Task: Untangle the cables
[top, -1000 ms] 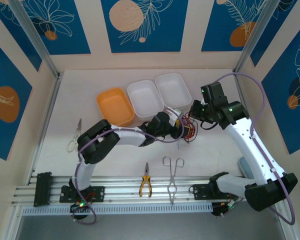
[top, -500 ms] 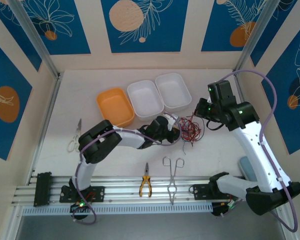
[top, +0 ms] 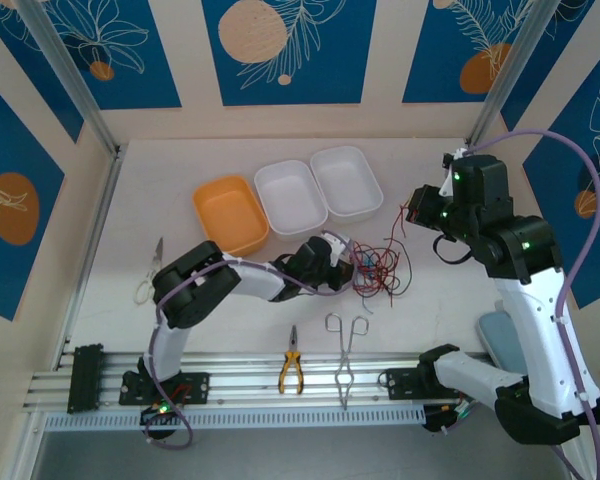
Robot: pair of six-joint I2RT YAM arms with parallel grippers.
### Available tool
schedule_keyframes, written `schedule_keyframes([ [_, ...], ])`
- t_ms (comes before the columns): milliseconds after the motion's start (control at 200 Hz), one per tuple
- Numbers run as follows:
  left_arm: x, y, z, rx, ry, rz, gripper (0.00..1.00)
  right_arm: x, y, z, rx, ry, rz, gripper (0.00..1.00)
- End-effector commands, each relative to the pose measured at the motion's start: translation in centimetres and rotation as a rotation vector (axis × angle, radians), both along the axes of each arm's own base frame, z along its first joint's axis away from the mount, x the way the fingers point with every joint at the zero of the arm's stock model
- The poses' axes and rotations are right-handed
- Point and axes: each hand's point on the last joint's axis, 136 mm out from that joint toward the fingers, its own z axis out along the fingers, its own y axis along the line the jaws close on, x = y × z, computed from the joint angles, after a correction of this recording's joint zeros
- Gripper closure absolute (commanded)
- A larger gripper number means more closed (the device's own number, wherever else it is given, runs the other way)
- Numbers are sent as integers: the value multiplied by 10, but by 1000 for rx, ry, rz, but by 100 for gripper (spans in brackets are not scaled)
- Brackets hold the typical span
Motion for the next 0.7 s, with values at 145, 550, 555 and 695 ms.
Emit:
schedule_keyframes([
  [145, 4, 24, 21, -7, -30, 50, 100, -12, 2, 53, 36, -138, 55, 100],
  [550, 5, 45, 12, 67, -31, 88, 100, -16, 35, 124, 144, -311, 248, 100],
  [555, 5, 45, 11, 69, -31, 87, 100, -16, 35, 125, 144, -313, 249, 100],
  [695, 7, 46, 11, 72, -31, 92, 100, -20, 40, 147, 161, -376, 284, 100],
])
